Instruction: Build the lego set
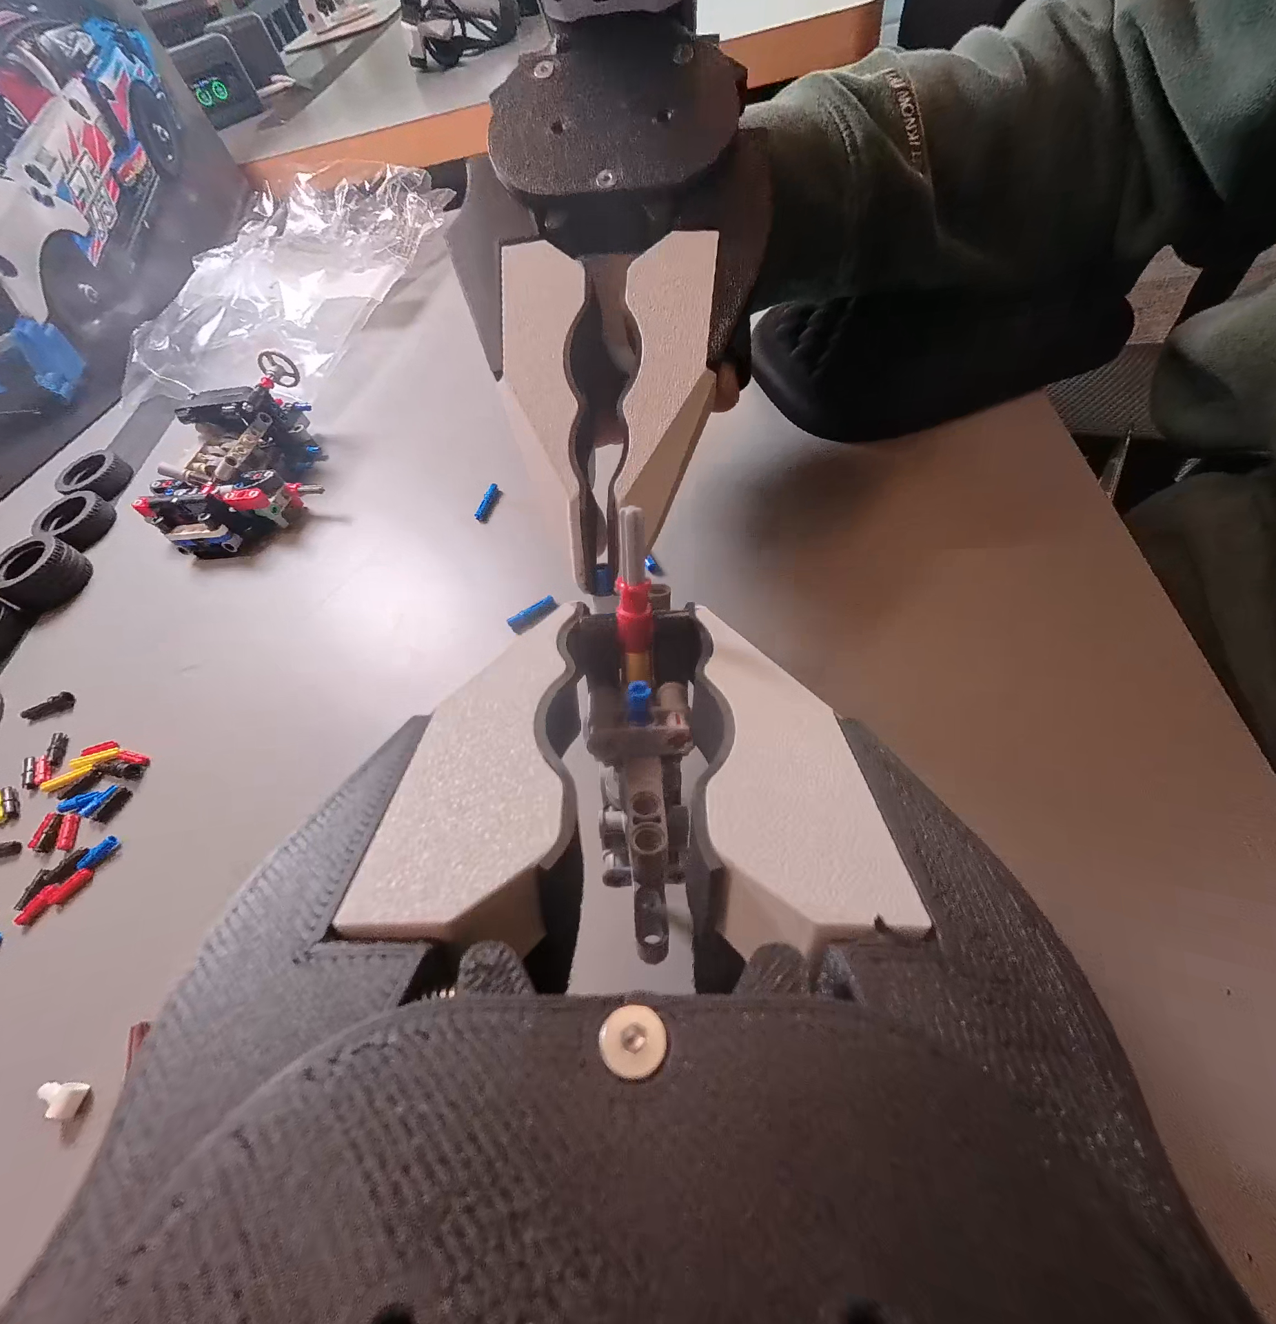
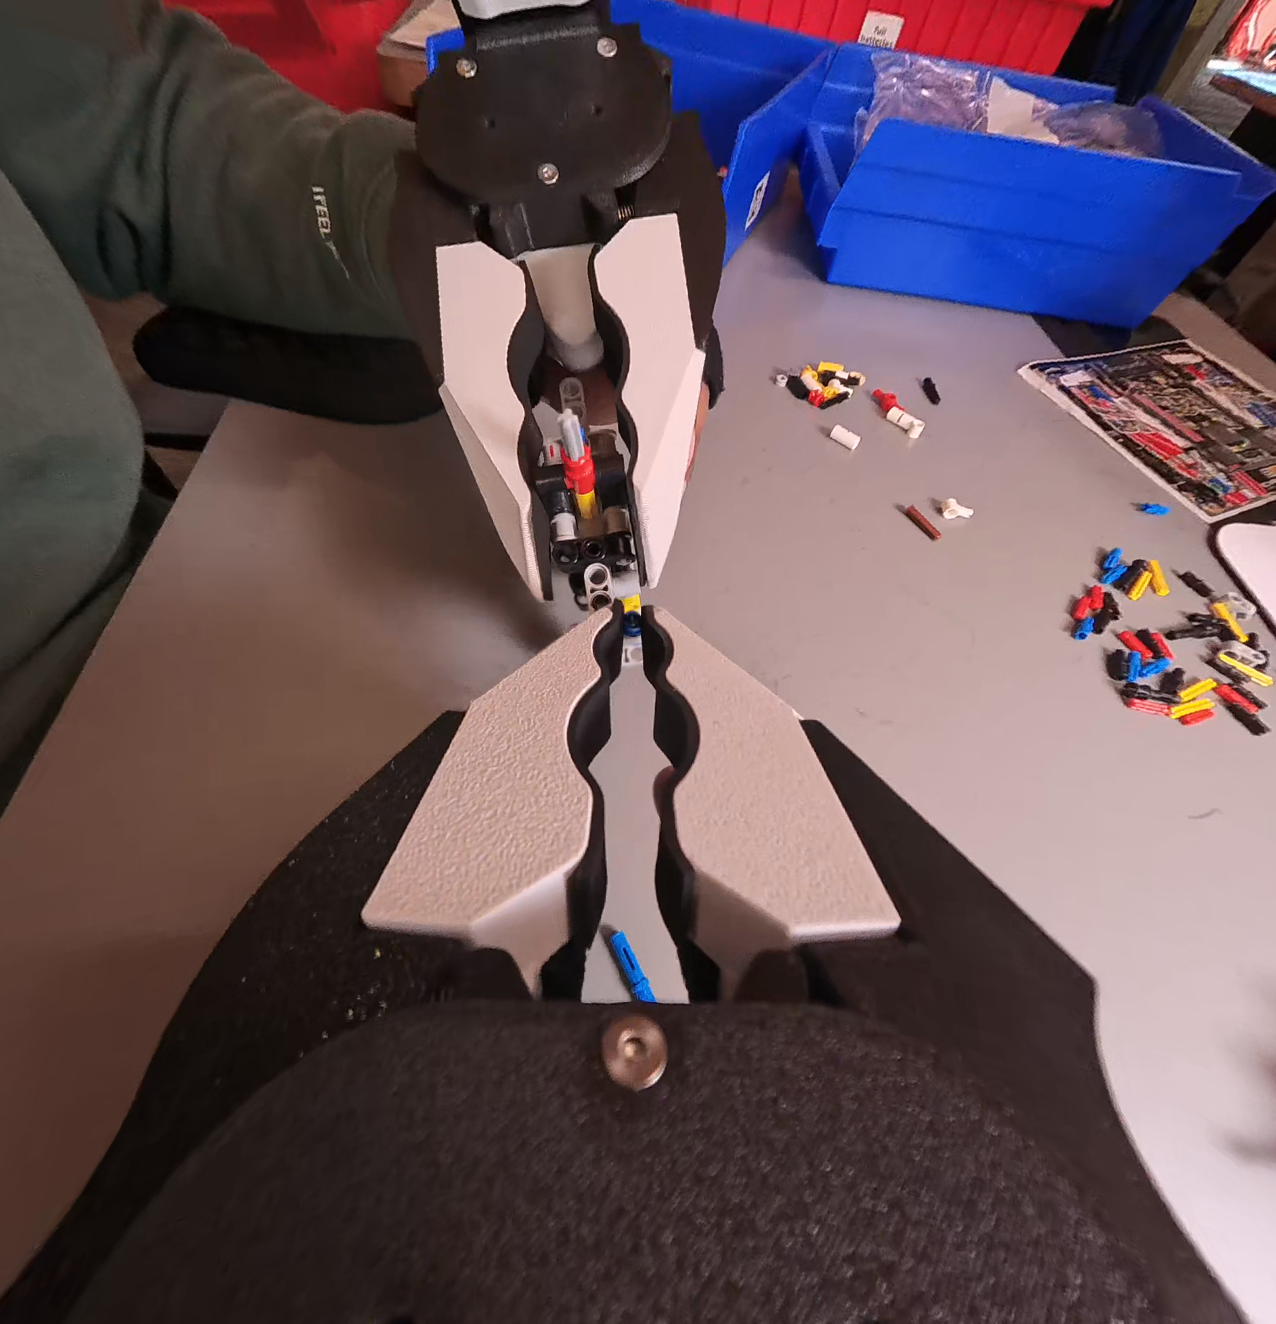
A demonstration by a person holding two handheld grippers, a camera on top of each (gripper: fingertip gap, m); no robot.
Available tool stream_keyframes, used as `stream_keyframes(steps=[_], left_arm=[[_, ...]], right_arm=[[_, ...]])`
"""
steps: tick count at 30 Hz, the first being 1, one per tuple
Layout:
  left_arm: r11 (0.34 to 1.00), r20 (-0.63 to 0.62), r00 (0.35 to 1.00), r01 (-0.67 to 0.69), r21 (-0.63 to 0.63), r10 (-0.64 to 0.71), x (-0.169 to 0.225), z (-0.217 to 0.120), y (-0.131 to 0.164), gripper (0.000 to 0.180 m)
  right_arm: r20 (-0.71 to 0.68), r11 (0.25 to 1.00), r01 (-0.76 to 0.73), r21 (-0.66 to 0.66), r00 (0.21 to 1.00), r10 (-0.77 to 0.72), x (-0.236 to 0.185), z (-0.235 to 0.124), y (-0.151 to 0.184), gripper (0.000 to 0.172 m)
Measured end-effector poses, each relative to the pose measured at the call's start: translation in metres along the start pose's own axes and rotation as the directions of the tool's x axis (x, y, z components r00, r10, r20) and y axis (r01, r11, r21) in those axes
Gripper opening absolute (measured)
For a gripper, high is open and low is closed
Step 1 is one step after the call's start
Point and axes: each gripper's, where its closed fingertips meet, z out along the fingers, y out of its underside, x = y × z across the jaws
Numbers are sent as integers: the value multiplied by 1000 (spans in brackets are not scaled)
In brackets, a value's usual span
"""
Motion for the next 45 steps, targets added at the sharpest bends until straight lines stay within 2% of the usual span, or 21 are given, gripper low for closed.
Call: stream_keyframes(steps=[4, 6, 8, 12, 15, 16, 19, 26, 38, 45], left_arm=[[999, 6, 999, 35, 30, -36, -3, 1, 1, 25], [997, 1, 998, 69, 30, -70, -4, 3, 3, 38], [997, 3, 998, 69, 26, -70, -3, 5, 6, 43], [997, 27, 999, -15, -78, 17, 1, 18, 24, 39], [996, 73, 995, -60, -68, 65, -2, 22, 21, 38], [997, 83, 994, -64, -43, 68, -3, 22, 16, 32], [999, 74, 996, -45, -4, 46, -4, 23, 12, 25], [996, 58, 997, -47, -77, 51, -5, 29, 17, 25], [999, 32, 999, -27, -39, 28, -2, 31, 8, 26], [1000, 27, 1000, -12, -26, 13, -3, 32, 4, 26]], right_arm=[[-23, 999, -17, 27, 1000, 17, 3, 1, 1, 3], [-31, 999, -25, 37, 999, 26, 4, 3, 3, 3], [-50, 999, -22, 47, 998, 24, 6, 4, 4, 3], [-56, 997, -6, 75, 998, 10, 4, 4, 1, 2], [-64, 995, -1, 95, 998, 7, 2, 3, -1, 2], [-67, 995, 6, 99, 998, 1, 2, 3, -1, 2], [-73, 993, 20, 113, 997, -12, 2, 2, -2, 2], [-54, 997, 26, 70, 998, -22, 3, -2, 6, 2], [-39, 995, 88, 55, 996, -86, -2, -14, -4, 2], [-30, 995, 74, 66, 997, -73, -2, -18, -8, 1]])
